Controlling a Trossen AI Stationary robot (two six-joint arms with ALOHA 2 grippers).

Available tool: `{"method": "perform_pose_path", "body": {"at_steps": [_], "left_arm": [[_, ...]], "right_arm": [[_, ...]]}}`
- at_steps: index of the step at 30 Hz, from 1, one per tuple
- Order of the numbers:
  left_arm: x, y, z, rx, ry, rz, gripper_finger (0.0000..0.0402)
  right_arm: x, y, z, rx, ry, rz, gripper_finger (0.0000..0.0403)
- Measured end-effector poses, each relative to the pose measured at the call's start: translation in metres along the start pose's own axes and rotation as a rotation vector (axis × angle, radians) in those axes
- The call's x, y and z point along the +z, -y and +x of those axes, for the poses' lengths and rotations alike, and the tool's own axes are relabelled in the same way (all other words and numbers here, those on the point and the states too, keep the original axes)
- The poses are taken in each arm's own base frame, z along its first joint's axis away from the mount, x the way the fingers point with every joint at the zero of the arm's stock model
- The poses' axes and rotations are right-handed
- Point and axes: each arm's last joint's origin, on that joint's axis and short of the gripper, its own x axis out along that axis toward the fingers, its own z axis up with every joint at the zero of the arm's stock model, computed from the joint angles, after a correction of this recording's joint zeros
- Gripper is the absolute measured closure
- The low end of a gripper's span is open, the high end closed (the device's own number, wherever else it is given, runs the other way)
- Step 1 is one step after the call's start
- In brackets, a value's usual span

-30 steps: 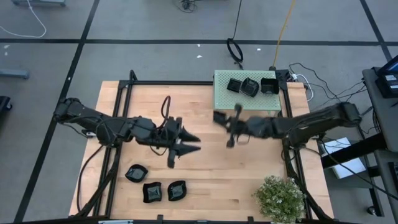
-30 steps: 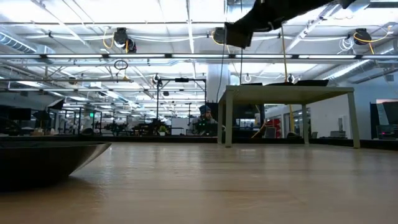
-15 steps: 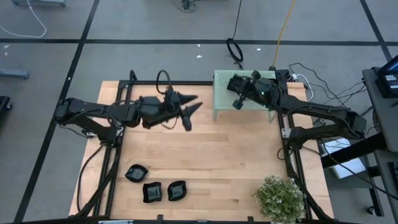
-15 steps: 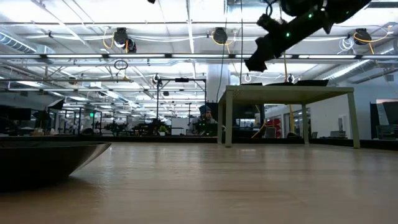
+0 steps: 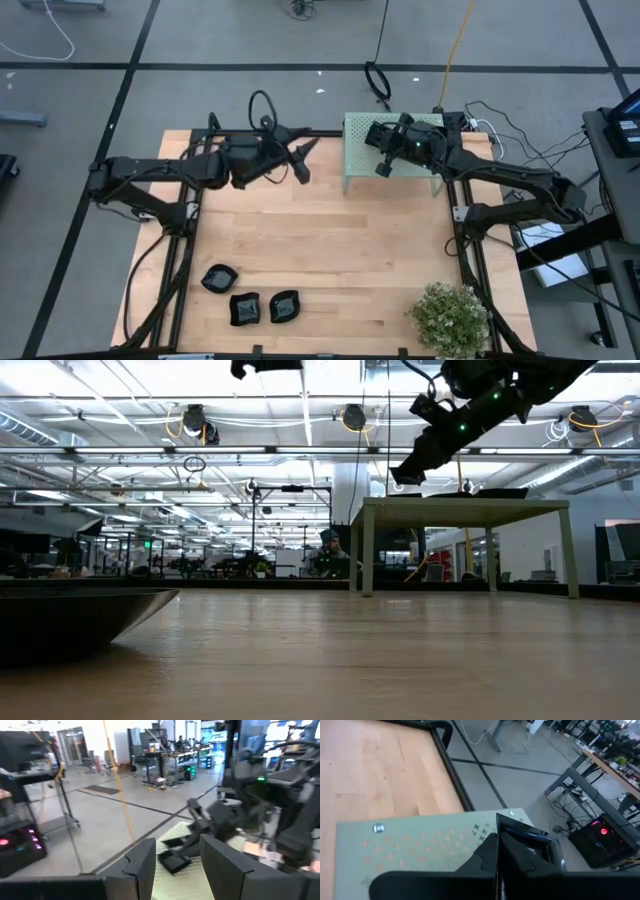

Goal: Pick & Place Mini shaped plates
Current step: Stack the square plate on top of the square plate on the shelf

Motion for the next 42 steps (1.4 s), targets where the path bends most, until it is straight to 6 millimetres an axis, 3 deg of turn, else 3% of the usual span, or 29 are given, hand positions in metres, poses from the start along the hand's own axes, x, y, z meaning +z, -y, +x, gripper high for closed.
{"method": "perform_pose_path", "body": {"at_steps": [15,24,42], "left_arm": [[0.027,-0.043,-0.024,0.084,0.055,0.0,0.0247],[0.039,-0.049,-0.037,0.091,0.099,0.037,0.0247],[0.039,-0.05,-0.038,0.097,0.099,0.086,0.0247]], "right_arm": [[-0.01,-0.004,0.002,0.013,-0.049,-0.02,0.0401],[-0.012,-0.007,0.005,0.01,-0.034,-0.058,0.0401],[-0.015,-0.009,0.023,-0.005,-0.01,-0.179,0.0401]]}}
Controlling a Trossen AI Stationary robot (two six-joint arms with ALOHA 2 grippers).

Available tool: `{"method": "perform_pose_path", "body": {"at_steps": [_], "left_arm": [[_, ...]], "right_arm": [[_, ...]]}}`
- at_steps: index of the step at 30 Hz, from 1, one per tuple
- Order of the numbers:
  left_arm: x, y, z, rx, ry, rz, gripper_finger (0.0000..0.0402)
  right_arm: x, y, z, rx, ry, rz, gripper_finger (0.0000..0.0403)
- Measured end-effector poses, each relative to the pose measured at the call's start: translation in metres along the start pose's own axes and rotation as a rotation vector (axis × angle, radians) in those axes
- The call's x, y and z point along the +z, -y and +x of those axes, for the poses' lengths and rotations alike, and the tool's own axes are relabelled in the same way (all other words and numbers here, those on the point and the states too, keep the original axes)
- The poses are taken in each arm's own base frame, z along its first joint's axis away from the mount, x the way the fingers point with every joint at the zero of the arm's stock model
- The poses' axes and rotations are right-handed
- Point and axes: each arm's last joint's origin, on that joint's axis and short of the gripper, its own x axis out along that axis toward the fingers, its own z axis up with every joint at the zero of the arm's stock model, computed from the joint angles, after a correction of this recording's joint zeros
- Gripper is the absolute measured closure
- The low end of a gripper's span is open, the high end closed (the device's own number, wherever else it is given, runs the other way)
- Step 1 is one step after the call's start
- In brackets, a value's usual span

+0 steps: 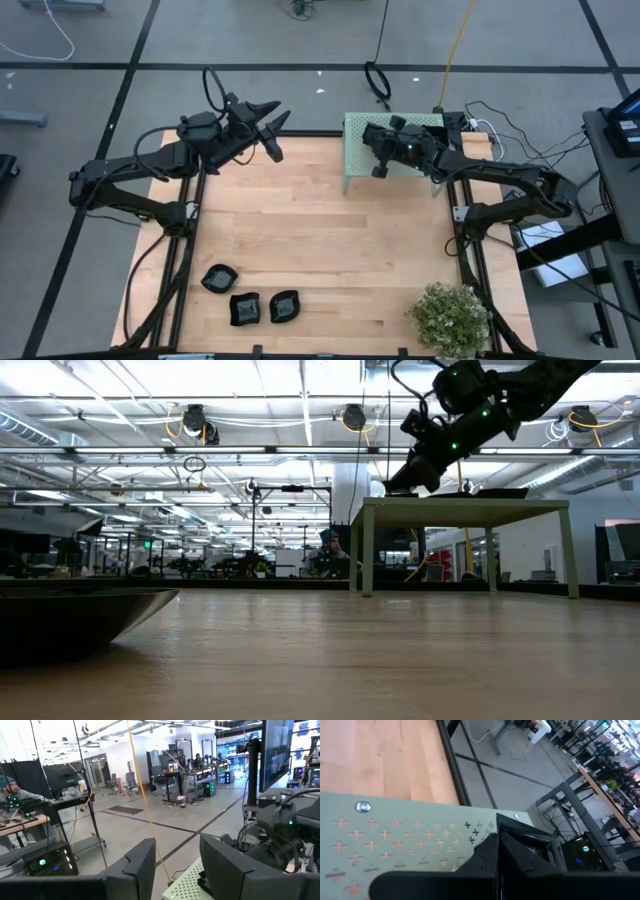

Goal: Pick & Place Mini shaped plates
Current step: Stack the square plate on top of the square plate on the shelf, then move the bottom leaf-shaped plate to the center of the table

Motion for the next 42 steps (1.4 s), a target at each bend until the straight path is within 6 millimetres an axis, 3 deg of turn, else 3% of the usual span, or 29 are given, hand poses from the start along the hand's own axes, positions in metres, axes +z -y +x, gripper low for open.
{"method": "perform_pose_path", "body": {"at_steps": [26,42], "left_arm": [[-0.0001,0.0,0.0001,0.003,0.0,-0.003,0.0247],[-0.0002,0.0001,0.0002,0.003,-0.001,-0.006,0.0247]], "right_arm": [[-0.0004,0.0009,-0.0026,-0.016,-0.021,0.052,0.0398],[0.0022,-0.0009,-0.0052,-0.005,-0.008,0.089,0.031]]}}
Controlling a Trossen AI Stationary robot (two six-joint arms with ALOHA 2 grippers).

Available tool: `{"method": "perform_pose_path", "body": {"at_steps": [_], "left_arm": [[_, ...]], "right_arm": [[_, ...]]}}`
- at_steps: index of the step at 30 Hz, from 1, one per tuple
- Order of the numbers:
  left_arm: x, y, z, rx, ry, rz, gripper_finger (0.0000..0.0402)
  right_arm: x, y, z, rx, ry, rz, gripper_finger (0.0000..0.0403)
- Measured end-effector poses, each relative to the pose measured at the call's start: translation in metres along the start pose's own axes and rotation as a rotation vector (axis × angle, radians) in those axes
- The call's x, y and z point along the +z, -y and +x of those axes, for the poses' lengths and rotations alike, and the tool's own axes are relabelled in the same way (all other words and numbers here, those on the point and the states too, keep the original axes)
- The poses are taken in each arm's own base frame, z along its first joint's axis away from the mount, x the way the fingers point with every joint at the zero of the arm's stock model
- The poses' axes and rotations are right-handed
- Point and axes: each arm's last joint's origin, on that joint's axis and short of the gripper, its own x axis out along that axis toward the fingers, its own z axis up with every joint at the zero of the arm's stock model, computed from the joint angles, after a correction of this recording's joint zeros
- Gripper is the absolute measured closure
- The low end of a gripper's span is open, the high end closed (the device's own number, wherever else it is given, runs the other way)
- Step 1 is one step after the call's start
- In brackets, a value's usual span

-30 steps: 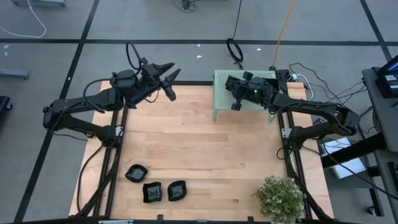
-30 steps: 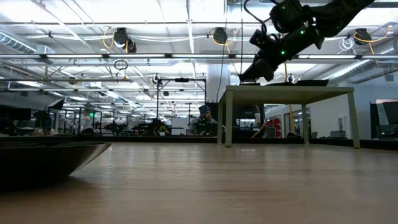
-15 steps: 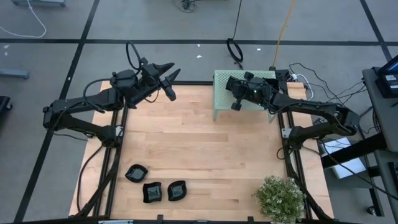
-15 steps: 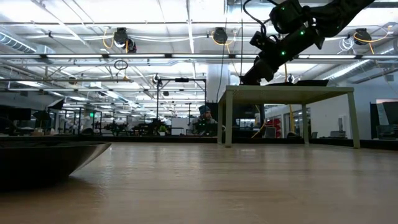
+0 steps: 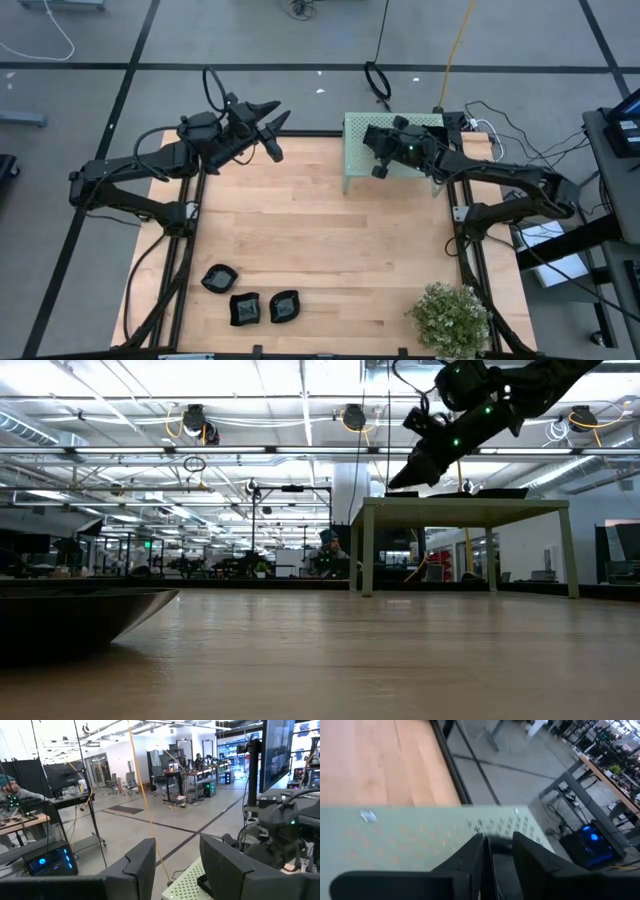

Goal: Pick & Place Mini shaped plates
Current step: Move the bottom leaf-shaped plate to the center of the table

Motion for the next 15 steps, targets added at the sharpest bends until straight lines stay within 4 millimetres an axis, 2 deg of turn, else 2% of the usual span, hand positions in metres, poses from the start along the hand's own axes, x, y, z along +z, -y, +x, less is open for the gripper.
{"method": "perform_pose_path", "body": {"at_steps": [5,8,11,15], "left_arm": [[0.0,0.0,0.0,-0.001,-0.003,-0.02,0.0247],[-0.007,0.001,0.0,-0.022,-0.063,-0.085,0.0247],[-0.025,0.005,-0.003,-0.089,-0.245,-0.17,0.0247],[-0.059,0.012,-0.017,-0.187,-0.648,-0.338,0.0247]], "right_arm": [[0.018,-0.001,-0.023,0.001,0.115,0.089,0.0303],[0.029,0.002,-0.041,-0.006,0.19,0.136,0.0304],[0.035,0.006,-0.056,-0.017,0.247,0.163,0.0306],[0.04,0.01,-0.071,-0.032,0.299,0.171,0.0308]]}}
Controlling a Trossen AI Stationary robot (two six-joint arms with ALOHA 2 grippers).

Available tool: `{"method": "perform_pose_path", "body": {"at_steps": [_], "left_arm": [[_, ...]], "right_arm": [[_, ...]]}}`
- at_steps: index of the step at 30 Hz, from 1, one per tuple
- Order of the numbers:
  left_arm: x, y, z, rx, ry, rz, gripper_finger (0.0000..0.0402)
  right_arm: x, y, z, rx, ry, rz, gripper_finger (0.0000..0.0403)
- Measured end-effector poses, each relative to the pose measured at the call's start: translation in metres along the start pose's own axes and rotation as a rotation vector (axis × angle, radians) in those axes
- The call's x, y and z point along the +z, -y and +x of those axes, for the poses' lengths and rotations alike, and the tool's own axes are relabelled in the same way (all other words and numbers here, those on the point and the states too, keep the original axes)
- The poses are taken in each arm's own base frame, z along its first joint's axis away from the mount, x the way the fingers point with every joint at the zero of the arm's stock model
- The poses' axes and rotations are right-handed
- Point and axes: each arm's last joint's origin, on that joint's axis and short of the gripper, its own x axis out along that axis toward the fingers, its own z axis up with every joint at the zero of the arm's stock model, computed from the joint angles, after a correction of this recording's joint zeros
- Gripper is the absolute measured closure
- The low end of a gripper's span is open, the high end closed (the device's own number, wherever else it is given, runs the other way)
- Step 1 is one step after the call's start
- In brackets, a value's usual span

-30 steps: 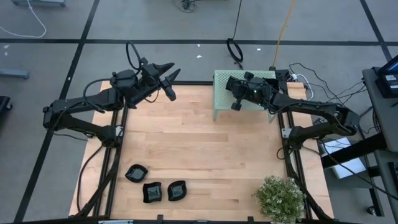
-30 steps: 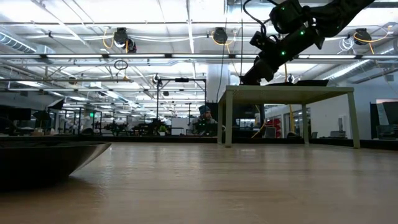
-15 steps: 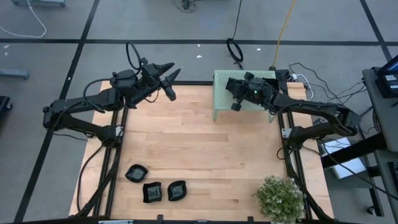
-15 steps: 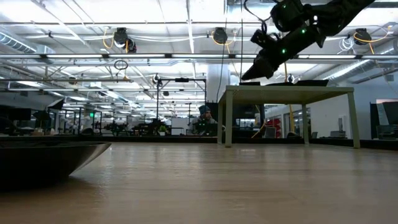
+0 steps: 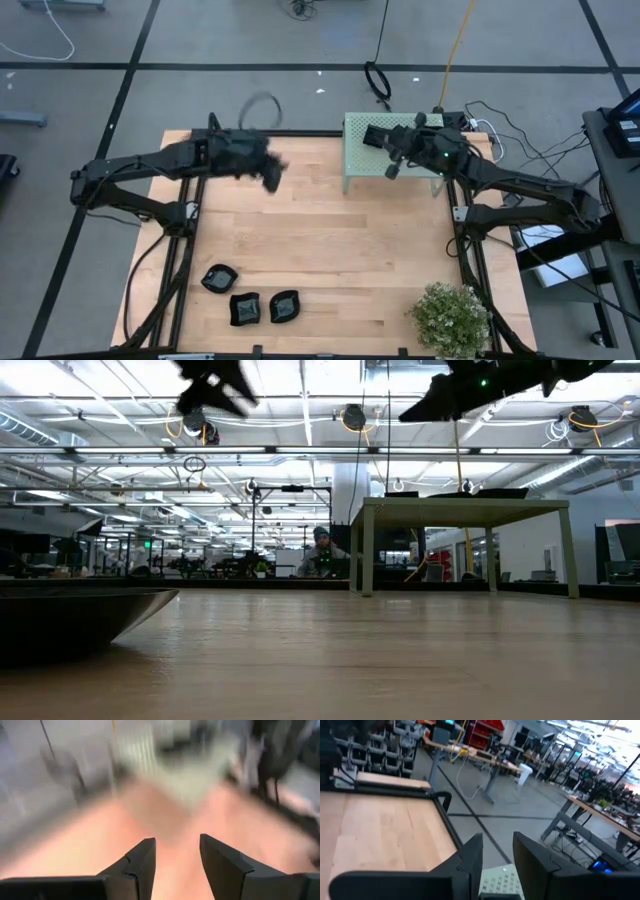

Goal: Pick & Place Mini shaped plates
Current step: Move the bottom leaf-shaped plate to the center of the table

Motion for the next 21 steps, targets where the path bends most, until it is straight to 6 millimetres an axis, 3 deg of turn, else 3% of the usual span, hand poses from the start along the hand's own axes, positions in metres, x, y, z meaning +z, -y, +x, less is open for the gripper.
{"method": "perform_pose_path", "body": {"at_steps": [4,8,12,16,21], "left_arm": [[-0.044,0.004,0.002,-0.033,-0.451,-0.189,0.0247],[-0.088,0.019,0.007,-0.051,-0.702,-0.252,0.0247],[-0.127,0.042,0.017,-0.231,-0.778,-0.213,0.0247],[-0.159,0.062,0.029,-0.402,-0.718,-0.143,0.0247],[-0.196,0.071,0.041,-0.432,-0.701,-0.043,0.0247]], "right_arm": [[0.004,0.002,-0.006,-0.008,0.026,0.005,0.0308],[0.007,0.002,-0.008,-0.01,0.049,0.021,0.0308],[0.012,-0.002,-0.009,0.011,0.085,0.093,0.0309],[0.014,-0.011,-0.01,0.059,0.094,0.153,0.0308],[0.016,-0.028,-0.008,0.13,0.093,0.238,0.0309]]}}
